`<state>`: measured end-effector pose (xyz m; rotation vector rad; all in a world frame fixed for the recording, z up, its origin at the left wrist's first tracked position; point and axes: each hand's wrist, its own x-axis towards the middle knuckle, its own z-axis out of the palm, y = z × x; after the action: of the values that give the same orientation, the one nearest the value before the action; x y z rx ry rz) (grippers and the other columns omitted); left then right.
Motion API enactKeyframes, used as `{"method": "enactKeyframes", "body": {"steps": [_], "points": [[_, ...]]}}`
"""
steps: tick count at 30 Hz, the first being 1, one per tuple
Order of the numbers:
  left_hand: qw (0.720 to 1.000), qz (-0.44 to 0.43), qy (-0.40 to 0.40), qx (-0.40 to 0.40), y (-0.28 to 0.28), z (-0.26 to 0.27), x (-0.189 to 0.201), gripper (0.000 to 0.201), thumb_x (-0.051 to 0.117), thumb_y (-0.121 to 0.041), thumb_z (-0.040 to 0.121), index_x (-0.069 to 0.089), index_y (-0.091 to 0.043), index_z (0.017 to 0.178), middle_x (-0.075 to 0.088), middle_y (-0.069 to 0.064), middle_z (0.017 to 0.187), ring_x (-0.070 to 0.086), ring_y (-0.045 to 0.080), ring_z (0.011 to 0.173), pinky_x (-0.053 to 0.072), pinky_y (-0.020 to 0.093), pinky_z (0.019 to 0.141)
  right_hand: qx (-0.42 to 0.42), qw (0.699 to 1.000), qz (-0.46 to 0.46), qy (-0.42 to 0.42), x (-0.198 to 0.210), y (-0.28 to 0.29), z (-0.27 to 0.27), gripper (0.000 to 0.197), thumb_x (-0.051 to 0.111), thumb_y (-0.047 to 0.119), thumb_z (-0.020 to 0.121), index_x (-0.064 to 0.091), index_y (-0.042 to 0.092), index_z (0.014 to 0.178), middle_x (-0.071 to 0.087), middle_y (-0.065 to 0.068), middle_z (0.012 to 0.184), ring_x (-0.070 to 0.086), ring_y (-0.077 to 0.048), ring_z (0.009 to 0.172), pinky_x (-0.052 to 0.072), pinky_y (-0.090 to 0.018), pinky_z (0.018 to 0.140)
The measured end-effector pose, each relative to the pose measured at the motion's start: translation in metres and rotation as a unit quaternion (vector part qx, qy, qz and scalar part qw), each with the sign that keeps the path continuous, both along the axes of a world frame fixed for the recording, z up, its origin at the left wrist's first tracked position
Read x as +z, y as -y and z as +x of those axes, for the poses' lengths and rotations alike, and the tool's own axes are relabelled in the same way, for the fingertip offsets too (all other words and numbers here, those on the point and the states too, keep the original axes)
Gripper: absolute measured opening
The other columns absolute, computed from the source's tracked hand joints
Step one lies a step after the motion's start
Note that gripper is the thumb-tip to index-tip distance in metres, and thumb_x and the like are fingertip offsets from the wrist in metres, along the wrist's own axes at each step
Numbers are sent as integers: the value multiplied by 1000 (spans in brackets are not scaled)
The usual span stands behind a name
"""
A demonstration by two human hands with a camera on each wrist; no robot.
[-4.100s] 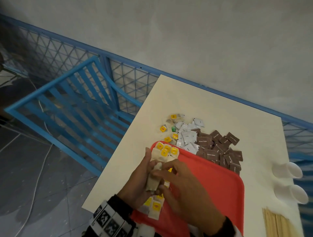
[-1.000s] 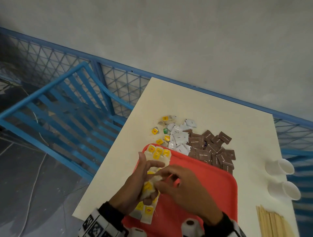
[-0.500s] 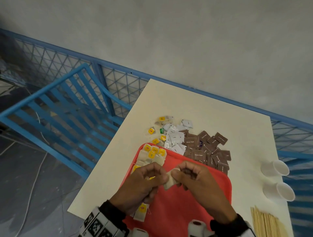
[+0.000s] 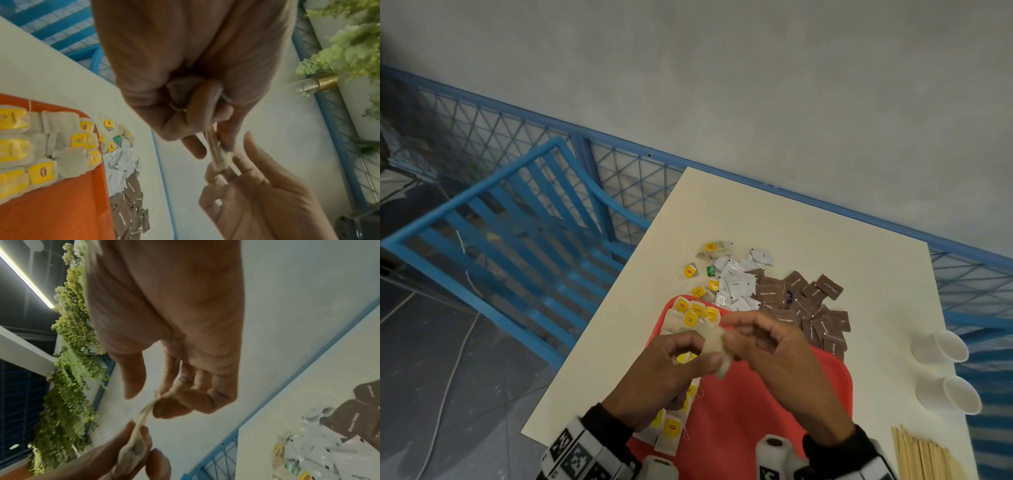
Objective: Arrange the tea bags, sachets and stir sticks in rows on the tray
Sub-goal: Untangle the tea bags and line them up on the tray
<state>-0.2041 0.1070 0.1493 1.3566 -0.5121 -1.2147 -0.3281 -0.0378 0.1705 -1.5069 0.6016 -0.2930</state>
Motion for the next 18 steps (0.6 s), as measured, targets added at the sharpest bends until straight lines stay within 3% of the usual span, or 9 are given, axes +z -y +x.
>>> {"method": "enactKeyframes", "body": {"steps": [4, 7, 10, 12, 13, 15, 18], "points": [[1000, 3, 19, -3, -4, 4, 3, 12, 76, -13, 85, 67, -10, 93, 70, 6, 98, 23, 13, 36, 23, 20, 42, 1, 999, -35, 0, -2, -5, 1, 2, 74, 17, 83, 75, 16, 81, 67, 4, 65, 55, -7, 64, 45, -15, 63], [998, 18, 53, -10, -8, 5, 0, 38, 79, -6, 81, 66, -24, 112, 69, -5, 115, 28, 12, 38, 28, 20, 41, -8, 997, -74, 18, 2, -5, 3, 5, 74, 17, 84, 75, 16, 79, 65, 4, 63, 52, -5, 61, 42, -13, 60], [997, -5, 80, 3, -12, 7, 3, 50, 82, -17, 78, 65, -31, 122, 71, -13, 106, 31, 10, 39, 32, 19, 40, 46, 991, -126, 4, 6, -8, 4, 10, 73, 27, 85, 74, 20, 78, 70, -1, 70, 51, -3, 60, 38, -13, 57], [993, -12, 114, 15, -13, 8, 2, 31, 77, -18, 82, 70, -21, 113, 73, -13, 79, 29, 8, 37, 31, 16, 39, 68, 983, -169, -19, 2, -11, 5, 10, 73, 29, 86, 75, 22, 80, 70, 4, 70, 51, -2, 60, 37, -14, 57], [993, -11, 117, 26, -14, 9, -1, 20, 75, -21, 83, 73, -17, 102, 71, -10, 70, 30, 7, 36, 29, 15, 38, 66, 980, -188, -26, -1, -13, 6, 8, 74, 29, 86, 75, 23, 80, 68, 8, 69, 51, -2, 60, 37, -13, 57], [993, 7, 107, 52, -20, 12, -9, 15, 74, -29, 82, 75, -14, 86, 70, 2, 67, 30, 7, 35, 26, 16, 38, 51, 976, -210, -37, -10, -17, 10, 5, 75, 28, 85, 75, 23, 82, 65, 14, 69, 53, -3, 62, 37, -12, 58], [993, 52, 78, 71, -32, 16, -21, 14, 75, -25, 84, 74, -12, 79, 59, 18, 66, 26, 10, 36, 23, 19, 42, 49, 978, -196, -51, -27, -31, 15, 6, 74, 27, 85, 75, 23, 90, 66, 16, 74, 56, -3, 67, 39, -11, 60]]}}
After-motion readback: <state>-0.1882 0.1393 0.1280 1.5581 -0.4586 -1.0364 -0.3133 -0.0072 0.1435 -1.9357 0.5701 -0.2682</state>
